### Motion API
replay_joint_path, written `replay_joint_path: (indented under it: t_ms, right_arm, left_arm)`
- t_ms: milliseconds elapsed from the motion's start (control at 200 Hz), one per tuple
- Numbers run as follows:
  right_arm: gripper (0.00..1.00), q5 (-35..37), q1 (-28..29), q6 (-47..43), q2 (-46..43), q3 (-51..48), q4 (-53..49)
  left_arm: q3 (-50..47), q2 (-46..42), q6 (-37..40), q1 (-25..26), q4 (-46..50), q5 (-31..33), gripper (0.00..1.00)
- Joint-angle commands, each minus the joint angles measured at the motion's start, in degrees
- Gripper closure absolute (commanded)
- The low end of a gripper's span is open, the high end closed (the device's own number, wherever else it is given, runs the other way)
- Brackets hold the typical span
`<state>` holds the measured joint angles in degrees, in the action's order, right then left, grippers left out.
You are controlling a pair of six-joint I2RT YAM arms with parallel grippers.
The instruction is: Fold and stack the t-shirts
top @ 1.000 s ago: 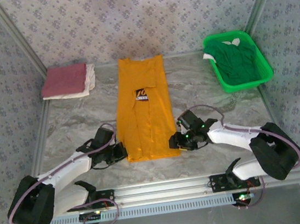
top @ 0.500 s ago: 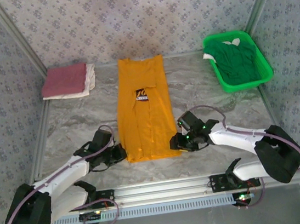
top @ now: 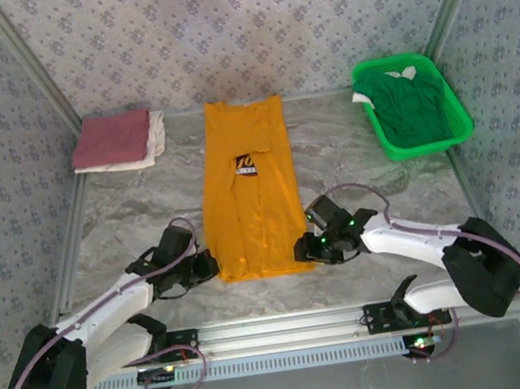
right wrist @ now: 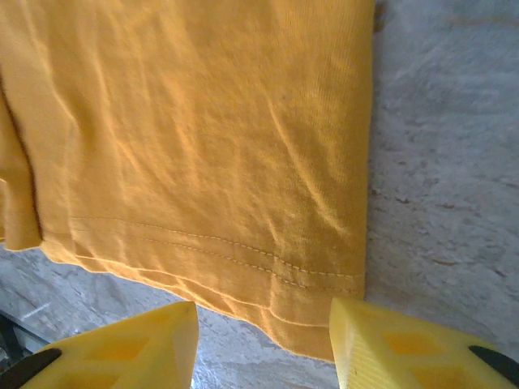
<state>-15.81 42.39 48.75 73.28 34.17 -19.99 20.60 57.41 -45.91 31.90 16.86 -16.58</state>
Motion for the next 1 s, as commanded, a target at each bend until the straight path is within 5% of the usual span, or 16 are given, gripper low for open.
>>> replay_joint_path:
  t_ms: [0, 430, 849, 994]
  right_arm:
    - [0.51, 2.99, -0.31, 1.74, -2.28, -0.21, -2.64]
    - [0.53, 0.23, 0.54, 1.96, 3.4, -1.84, 3.05]
    - [1.0, -1.72, 1.44, 1.7, 2.13, -2.61, 6.55]
    - [1.0, -2.8, 0.85, 1.87, -1.05, -5.5, 5.8]
  left_arm:
    - [-0.64, -0.38, 1.04, 0.18, 0.81, 0.21, 1.0]
    - [-1.77, -0.19, 0.95, 0.19, -1.26, -0.28, 1.0]
    - [-2.04, -4.53, 0.08, 0.25, 1.5, -0.46, 1.0]
    - [-3.83, -8.54, -2.13, 0.64, 3.26, -1.89, 1.0]
